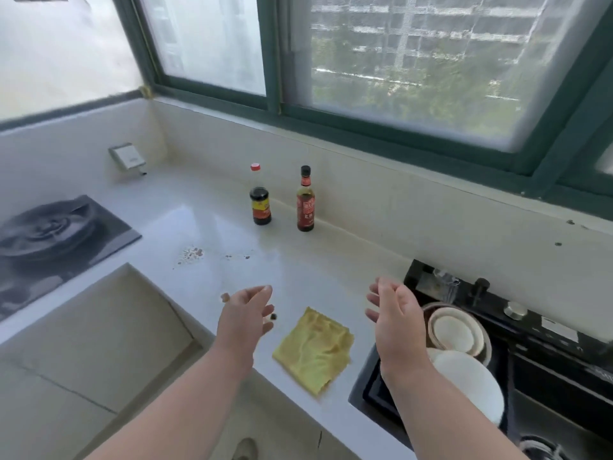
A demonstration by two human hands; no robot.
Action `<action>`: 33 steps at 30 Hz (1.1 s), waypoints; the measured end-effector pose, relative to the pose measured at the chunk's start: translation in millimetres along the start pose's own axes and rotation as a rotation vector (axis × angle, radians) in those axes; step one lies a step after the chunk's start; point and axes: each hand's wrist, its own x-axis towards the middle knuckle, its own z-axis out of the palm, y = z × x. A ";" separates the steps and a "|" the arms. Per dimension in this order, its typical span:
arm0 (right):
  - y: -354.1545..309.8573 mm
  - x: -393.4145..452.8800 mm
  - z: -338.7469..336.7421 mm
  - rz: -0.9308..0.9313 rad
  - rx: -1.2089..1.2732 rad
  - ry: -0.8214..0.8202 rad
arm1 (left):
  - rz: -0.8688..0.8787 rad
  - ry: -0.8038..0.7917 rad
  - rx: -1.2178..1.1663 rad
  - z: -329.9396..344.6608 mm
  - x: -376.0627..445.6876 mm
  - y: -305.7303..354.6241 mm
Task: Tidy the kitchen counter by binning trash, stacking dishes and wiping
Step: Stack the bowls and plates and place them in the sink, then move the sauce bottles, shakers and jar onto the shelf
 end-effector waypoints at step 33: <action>7.0 365.1 301.2 0.109 -0.681 0.032 | 0.098 -0.257 0.491 32.1 521.9 125.9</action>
